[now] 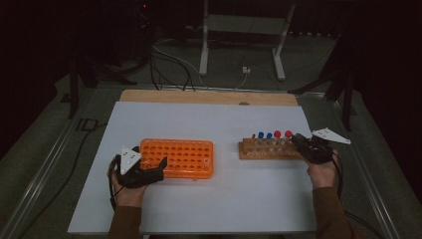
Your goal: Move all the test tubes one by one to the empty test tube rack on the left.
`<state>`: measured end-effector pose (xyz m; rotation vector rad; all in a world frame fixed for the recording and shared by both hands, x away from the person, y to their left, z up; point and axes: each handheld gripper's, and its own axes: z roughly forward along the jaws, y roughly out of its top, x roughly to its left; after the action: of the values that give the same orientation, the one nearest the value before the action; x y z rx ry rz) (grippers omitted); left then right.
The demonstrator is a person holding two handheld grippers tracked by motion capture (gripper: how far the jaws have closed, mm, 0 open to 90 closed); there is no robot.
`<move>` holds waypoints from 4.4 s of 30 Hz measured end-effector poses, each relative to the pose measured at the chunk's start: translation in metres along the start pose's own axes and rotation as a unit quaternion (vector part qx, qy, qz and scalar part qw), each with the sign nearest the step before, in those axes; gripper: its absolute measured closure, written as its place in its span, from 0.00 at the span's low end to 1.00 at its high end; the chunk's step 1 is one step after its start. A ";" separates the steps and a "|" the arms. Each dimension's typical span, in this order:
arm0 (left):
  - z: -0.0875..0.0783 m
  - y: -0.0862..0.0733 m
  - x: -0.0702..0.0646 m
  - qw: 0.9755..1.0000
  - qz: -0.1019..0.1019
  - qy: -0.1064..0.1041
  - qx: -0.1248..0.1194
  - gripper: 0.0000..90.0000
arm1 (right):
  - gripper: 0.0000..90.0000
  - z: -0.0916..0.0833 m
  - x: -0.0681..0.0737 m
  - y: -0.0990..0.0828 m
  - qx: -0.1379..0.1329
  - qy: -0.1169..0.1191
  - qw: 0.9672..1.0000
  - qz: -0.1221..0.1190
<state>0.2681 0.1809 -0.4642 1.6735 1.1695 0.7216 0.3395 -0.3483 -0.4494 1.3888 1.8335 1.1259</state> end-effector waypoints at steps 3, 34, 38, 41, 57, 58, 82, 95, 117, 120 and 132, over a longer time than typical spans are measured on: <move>0.000 0.000 0.000 1.000 -0.002 0.000 0.000 0.01 | 0.85 -0.008 0.000 0.007 -0.014 -0.001 1.000 0.001; 0.006 0.029 -0.044 0.998 0.028 -0.060 -0.009 0.01 | 0.85 -0.058 0.047 0.041 -0.069 0.090 0.993 -0.033; 0.013 0.039 -0.062 0.996 0.036 -0.085 -0.014 0.01 | 0.85 -0.056 0.061 0.042 -0.065 0.111 0.991 -0.045; 0.020 0.048 -0.080 0.993 0.051 -0.105 -0.015 0.01 | 0.85 -0.054 0.071 0.043 -0.063 0.130 0.988 -0.052; 0.054 0.063 -0.147 0.978 0.103 -0.184 0.008 0.08 | 0.85 -0.040 0.114 0.037 -0.040 0.201 0.976 -0.076; 0.057 0.063 -0.151 0.977 0.104 -0.187 0.012 0.08 | 0.85 -0.040 0.114 0.037 -0.040 0.201 0.976 -0.076; 0.076 0.061 -0.185 0.959 0.127 -0.251 0.023 0.79 | 0.85 -0.033 0.141 0.031 -0.020 0.244 0.965 -0.091; 0.069 0.066 -0.164 0.966 0.116 -0.231 0.008 0.85 | 0.28 -0.043 0.123 0.036 -0.066 0.227 0.970 -0.061; 0.042 0.033 -0.085 0.985 0.075 -0.153 0.014 0.85 | 0.03 -0.051 0.067 0.020 -0.075 0.112 0.990 -0.047; 0.046 0.024 -0.087 0.985 0.080 -0.154 0.027 0.85 | 0.03 -0.052 0.062 0.018 -0.074 0.109 0.990 -0.044; 0.056 -0.001 -0.091 0.980 0.107 -0.144 0.084 0.85 | 0.03 -0.049 0.057 0.013 -0.068 0.105 0.991 -0.040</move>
<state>0.2810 0.0765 -0.4825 1.9931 0.8728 0.4971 0.2879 -0.3060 -0.4115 1.1469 1.8980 1.3705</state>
